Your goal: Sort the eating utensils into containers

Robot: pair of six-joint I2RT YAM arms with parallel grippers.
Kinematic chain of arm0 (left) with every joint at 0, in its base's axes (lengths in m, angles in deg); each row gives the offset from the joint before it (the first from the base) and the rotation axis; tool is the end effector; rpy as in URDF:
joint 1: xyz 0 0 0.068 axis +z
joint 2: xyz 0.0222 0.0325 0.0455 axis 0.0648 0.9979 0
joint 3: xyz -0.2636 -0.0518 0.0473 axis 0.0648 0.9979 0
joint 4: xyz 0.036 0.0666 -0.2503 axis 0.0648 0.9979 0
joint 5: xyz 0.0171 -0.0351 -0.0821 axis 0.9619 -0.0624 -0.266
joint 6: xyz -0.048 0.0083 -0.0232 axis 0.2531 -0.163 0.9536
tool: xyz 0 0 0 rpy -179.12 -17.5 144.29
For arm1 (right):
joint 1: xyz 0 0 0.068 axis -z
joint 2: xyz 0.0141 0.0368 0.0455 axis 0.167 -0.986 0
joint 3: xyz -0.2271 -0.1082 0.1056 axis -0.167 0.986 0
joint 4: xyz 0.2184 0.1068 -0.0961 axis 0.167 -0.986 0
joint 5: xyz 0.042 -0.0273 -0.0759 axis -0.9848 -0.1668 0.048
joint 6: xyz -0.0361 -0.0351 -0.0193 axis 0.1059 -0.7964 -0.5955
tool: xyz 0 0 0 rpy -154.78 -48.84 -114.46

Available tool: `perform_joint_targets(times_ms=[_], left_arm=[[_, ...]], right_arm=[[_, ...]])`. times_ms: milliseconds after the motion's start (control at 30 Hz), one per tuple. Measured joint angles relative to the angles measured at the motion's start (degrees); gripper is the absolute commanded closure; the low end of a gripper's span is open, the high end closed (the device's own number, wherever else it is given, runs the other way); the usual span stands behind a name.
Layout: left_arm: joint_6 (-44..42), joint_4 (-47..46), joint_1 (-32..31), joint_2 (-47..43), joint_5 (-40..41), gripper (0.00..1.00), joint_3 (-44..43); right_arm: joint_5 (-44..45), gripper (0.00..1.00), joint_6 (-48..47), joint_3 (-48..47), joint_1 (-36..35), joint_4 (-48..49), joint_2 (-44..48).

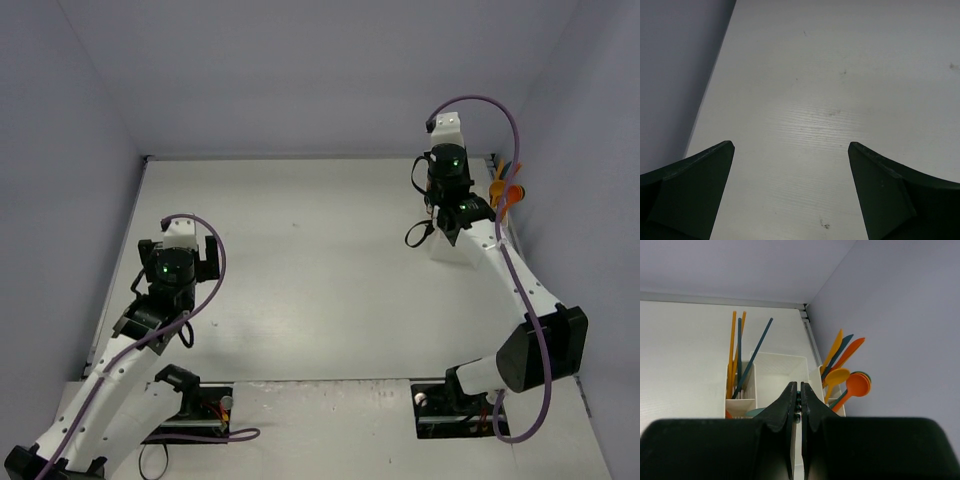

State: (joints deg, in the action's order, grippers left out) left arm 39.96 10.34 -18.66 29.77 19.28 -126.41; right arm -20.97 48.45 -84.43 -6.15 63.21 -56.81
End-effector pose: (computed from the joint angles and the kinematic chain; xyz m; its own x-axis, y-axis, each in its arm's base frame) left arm 0.1568 -0.0467 0.3092 -0.2880 -0.0352 -0.9570 -0.1167 0.9932 -0.0014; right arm 0.3239 0.0717 0.3932 -0.1179 -0.2998 -0.9467 0.2632 0.9098 -0.3209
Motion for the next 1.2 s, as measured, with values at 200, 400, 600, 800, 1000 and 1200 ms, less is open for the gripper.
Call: perform_joint_targets(times_ms=[200,400,600,800,1000,1200], left_arm=[[-1.18,-2.5,0.0,1.88,1.39,0.03,0.11],[-1.77,-3.53,0.0,2.56,1.39,0.03,0.11],[-1.94,-4.16,0.0,2.33,1.35,0.03,0.11],[-2.22,-4.38,0.0,2.11,1.08,0.02,0.11],[-2.26,-4.53,0.0,1.89,0.84,0.03,0.11],[-2.25,-4.57,0.0,1.65,0.69,0.03,0.11]], right_arm=[[-0.92,1.0,0.95,3.8,0.58,3.58,-2.02],[-1.74,1.0,3.26,8.29,0.79,5.88,-2.04],[-4.04,0.8,6.36,12.32,0.84,6.61,-1.4],[-5.92,0.51,8.04,14.79,0.84,5.86,3.86],[-7.6,0.3,9.44,14.48,0.84,4.11,15.02],[-9.06,0.01,11.7,14.1,0.83,0.72,29.67]])
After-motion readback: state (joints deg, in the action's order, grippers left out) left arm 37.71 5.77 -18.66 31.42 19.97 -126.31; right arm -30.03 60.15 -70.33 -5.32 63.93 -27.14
